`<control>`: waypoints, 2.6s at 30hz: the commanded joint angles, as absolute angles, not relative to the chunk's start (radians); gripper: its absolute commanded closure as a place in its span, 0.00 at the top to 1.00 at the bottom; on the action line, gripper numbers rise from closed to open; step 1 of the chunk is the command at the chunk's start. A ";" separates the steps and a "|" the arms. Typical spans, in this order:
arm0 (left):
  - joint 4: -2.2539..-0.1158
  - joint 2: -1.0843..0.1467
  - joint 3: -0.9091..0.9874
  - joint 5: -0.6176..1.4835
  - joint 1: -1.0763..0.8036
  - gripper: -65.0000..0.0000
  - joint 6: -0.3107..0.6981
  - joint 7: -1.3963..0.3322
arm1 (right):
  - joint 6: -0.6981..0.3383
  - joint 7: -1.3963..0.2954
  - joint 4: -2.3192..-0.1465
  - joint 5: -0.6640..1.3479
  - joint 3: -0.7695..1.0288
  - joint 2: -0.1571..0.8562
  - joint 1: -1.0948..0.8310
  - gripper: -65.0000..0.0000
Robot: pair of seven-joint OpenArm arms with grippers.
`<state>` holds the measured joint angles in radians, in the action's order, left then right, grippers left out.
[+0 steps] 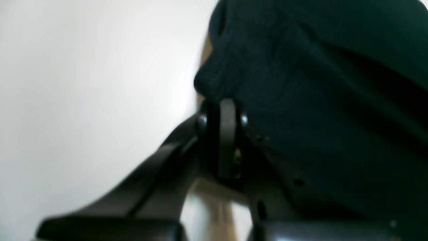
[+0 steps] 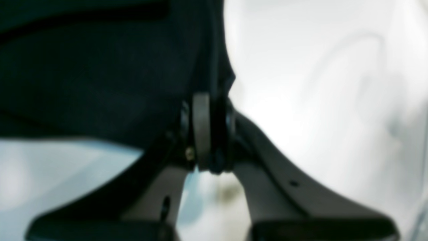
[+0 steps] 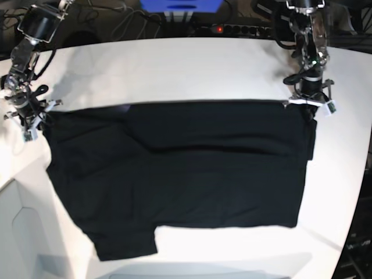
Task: Fold the T-shirt properly
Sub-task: 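Pull both grippers back, dragging the folded shirt toward the arms, then reach both grippers to the hem corners and grasp them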
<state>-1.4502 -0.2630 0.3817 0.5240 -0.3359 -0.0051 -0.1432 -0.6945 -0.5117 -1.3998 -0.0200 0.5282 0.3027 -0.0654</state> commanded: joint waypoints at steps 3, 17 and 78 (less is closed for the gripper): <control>-1.554 -0.278 0.423 0.521 -0.403 0.00 -0.004 -0.108 | -0.698 -0.524 -1.526 0.054 0.536 0.332 -0.125 0.00; -1.738 -0.288 0.490 0.521 -0.398 0.00 -0.004 -0.231 | -0.698 -0.760 -1.761 0.038 0.581 0.334 0.010 0.00; -1.908 -0.110 0.733 0.522 -0.638 0.42 -0.002 -0.555 | -0.698 -0.733 -1.917 0.030 0.685 0.205 -0.478 0.38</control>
